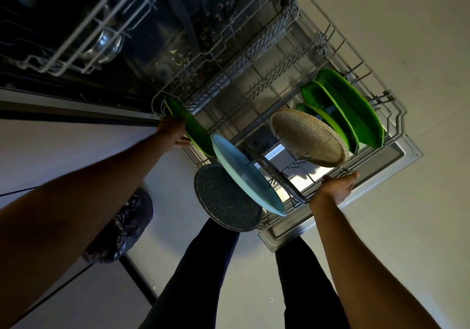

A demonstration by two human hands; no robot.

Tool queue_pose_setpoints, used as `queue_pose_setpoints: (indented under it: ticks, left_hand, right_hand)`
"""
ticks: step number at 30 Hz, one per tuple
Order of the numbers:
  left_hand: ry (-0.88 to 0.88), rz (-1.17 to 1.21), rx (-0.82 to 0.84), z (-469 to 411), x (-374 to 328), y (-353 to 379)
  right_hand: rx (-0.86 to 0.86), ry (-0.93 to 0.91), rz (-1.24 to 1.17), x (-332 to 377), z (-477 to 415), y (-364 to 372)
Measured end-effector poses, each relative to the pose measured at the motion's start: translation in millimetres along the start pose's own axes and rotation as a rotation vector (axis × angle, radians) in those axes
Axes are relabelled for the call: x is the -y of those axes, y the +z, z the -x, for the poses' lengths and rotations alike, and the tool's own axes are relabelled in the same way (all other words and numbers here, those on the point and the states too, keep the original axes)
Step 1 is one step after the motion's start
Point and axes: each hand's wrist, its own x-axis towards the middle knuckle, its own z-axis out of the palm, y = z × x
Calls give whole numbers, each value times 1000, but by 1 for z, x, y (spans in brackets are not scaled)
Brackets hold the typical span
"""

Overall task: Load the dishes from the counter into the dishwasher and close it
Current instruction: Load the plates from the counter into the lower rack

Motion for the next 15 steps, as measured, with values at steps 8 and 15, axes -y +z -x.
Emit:
queue_pose_setpoints:
  ticks: [8, 15]
  left_hand:
    - [40, 19, 43, 14, 1, -13]
    - [93, 29, 54, 63, -6, -18]
  right_hand:
    - [72, 4, 62, 13, 17, -6]
    - [275, 68, 264, 7, 9, -31]
